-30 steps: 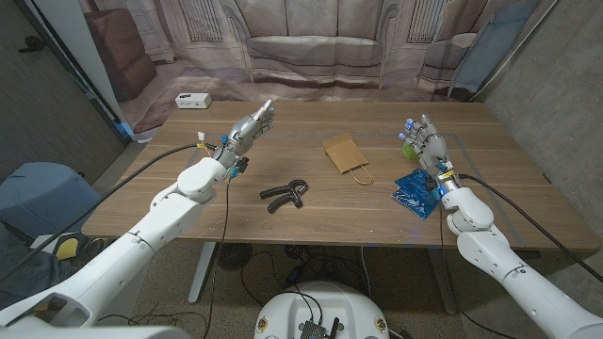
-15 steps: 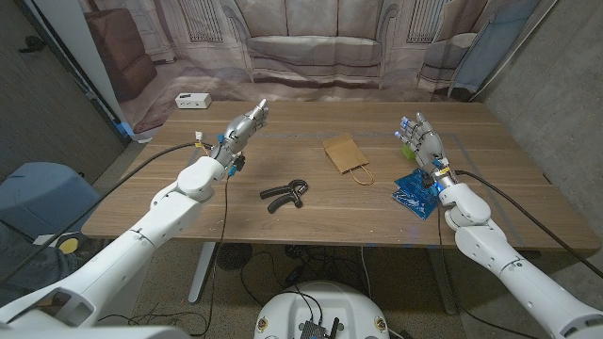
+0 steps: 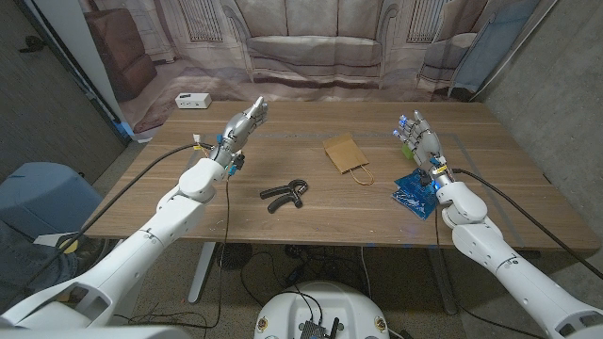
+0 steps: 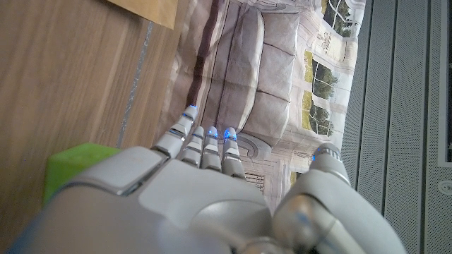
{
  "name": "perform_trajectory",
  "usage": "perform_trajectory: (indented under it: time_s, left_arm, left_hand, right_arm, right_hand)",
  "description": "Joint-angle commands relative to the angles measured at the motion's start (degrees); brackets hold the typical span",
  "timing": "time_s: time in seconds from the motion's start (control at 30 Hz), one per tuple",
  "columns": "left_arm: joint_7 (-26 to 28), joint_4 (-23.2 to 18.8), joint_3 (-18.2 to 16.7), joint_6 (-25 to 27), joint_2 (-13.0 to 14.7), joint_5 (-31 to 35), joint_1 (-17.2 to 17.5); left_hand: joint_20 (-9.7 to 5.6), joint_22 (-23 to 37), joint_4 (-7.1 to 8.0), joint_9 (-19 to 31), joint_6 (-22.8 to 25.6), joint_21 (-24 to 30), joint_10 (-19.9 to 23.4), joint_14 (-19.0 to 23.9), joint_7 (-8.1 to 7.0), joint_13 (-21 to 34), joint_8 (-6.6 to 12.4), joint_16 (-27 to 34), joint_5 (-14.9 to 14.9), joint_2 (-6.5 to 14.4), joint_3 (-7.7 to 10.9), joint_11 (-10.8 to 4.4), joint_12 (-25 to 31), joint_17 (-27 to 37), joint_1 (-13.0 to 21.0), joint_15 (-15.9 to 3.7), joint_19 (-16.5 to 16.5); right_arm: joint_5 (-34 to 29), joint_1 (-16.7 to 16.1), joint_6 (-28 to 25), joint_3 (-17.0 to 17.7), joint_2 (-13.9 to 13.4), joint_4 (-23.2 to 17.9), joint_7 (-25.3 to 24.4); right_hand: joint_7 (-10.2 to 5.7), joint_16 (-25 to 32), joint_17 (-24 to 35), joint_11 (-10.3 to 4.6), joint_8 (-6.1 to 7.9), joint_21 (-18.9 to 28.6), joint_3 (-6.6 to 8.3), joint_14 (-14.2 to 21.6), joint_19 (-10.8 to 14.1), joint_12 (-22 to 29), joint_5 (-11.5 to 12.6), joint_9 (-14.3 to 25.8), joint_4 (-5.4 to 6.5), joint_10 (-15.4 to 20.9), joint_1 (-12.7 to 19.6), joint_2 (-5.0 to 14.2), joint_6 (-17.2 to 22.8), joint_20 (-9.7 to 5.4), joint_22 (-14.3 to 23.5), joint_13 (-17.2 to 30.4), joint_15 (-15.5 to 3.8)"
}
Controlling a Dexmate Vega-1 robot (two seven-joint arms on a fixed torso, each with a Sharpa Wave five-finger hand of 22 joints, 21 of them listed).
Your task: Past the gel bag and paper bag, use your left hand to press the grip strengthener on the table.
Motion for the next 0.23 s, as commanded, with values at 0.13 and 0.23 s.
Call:
perform_trajectory:
  time_s: [0.13,0.23]
  left_arm:
    - [-0.4,2.0,0.4,-2.0,-1.5,-0.3,-0.7]
    - [-0.4,2.0,0.4,-1.7,-1.5,-0.5,-0.7]
  left_hand:
    - [-0.06,0.1,-0.34,0.0,0.8,0.4,0.8,1.1,0.12,0.2,-0.10,0.3,0.4,0.5,0.07,0.03,0.7,0.2,0.3,0.17,0.5]
    - [0.10,0.1,-0.44,0.1,1.1,0.4,1.3,1.4,0.14,0.2,-0.08,0.4,0.4,0.6,0.09,0.17,0.8,0.2,0.4,0.21,0.4]
  right_arm:
    - [0.4,-0.3,0.7,0.4,0.3,-0.1,-0.4]
    - [0.0,-0.5,0.7,0.4,0.1,-0.3,-0.7]
  right_hand:
    - [-0.11,-0.1,0.2,0.07,-0.08,0.0,-0.20,0.5,0.5,0.0,0.3,0.2,-0.04,0.5,0.3,0.17,-0.3,0.01,0.2,0.3,-0.11]
    - [-0.10,-0.1,0.2,0.10,-0.09,0.0,-0.19,0.5,0.5,0.0,0.3,0.2,-0.06,0.5,0.3,0.17,-0.3,-0.04,0.2,0.3,-0.11]
